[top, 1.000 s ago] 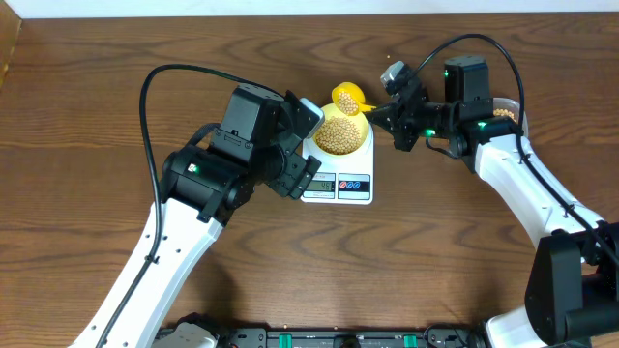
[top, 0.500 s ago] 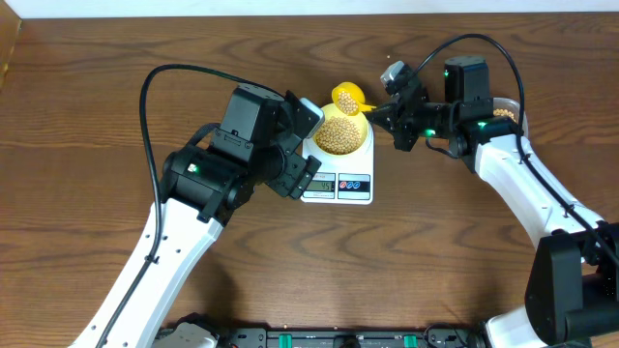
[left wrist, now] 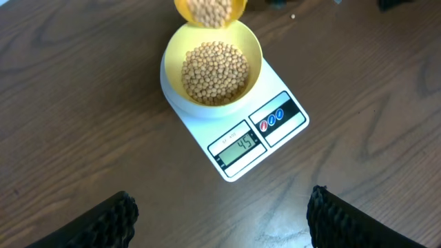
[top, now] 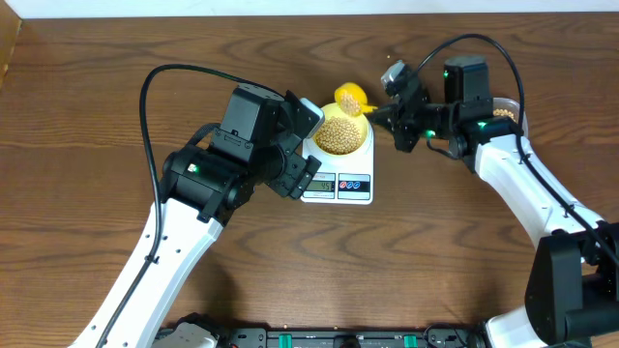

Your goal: Scoop item into bowl and weigh 50g on scale

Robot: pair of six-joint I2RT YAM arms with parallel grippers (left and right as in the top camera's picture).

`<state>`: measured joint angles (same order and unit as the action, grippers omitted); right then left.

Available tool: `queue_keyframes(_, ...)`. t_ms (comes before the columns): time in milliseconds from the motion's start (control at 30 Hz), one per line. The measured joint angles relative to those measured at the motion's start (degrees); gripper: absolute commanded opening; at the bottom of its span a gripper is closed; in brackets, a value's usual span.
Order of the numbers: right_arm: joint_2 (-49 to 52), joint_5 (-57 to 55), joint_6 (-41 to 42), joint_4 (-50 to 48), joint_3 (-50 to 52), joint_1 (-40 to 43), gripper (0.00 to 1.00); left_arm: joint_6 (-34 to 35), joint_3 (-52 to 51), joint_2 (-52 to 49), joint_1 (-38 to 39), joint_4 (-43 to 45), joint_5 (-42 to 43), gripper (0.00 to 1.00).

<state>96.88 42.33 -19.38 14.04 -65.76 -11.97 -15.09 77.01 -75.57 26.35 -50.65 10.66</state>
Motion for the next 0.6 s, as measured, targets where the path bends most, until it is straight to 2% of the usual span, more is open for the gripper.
queue_keyframes(433,0.0,-0.4,0.0,-1.1,0.0,0.0,0.01,0.0,0.0,0.0,0.0,0.0,0.0,0.81)
queue_keyframes(600,0.0,-0.4,5.4,-1.0,0.0,0.0,0.01,0.0,0.0,0.0,0.0,0.0,0.0,0.81)
